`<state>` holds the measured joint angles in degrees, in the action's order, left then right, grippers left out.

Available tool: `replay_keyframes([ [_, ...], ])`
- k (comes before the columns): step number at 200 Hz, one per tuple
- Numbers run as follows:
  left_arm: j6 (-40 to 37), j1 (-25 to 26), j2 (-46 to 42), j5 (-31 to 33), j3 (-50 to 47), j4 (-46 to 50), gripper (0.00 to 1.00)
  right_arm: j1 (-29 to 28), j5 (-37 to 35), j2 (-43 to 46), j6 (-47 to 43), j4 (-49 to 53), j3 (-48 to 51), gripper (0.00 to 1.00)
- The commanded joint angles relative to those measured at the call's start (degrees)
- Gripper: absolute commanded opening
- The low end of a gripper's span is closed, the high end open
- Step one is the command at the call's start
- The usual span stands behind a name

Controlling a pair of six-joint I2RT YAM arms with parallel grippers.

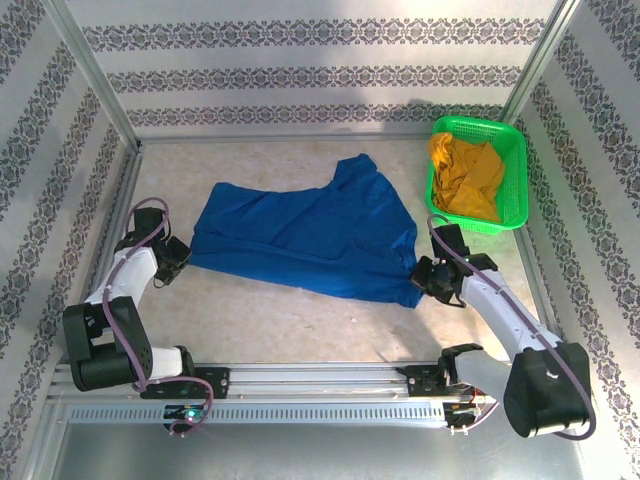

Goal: Fold the inside-out t-shirt

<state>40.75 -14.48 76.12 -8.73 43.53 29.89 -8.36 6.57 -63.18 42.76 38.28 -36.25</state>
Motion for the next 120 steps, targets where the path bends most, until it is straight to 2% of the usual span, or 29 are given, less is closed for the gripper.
replay_keyframes([
  [1, -2.03, -0.91, -0.48, 2.18, 0.04, 2.79, 0.00, 0.53, -0.26, -2.34, -2.45, 2.36, -2.08, 0.33],
  [7, -1.91, -0.91, -0.52, 2.27, -0.31, 2.87, 0.00, 0.49, -0.16, -2.60, -2.76, 2.89, -2.39, 0.43],
  [16, -1.95, -0.94, -0.55, 2.40, -0.60, 3.07, 0.03, 0.45, -0.37, -1.84, -2.66, 3.52, -2.68, 0.49],
  [38, -2.21, -0.97, -1.27, 3.40, -0.25, 3.56, 0.33, 0.54, -1.22, 1.78, -1.33, 3.60, -2.85, 0.52],
  [64, -2.94, -0.90, -2.59, 4.47, 1.81, 4.46, 0.49, 0.63, -1.34, 1.36, -1.37, 3.99, -3.06, 0.52],
  [88, -3.13, -0.90, -2.84, 3.16, 3.64, 4.38, 0.53, 1.90, -1.77, 0.32, -0.64, 2.47, -1.80, 0.49],
  [120, -2.20, -0.81, -0.09, -1.57, 3.71, 1.06, 0.54, 5.57, 2.24, -1.93, 2.59, -3.47, 1.31, 0.41],
])
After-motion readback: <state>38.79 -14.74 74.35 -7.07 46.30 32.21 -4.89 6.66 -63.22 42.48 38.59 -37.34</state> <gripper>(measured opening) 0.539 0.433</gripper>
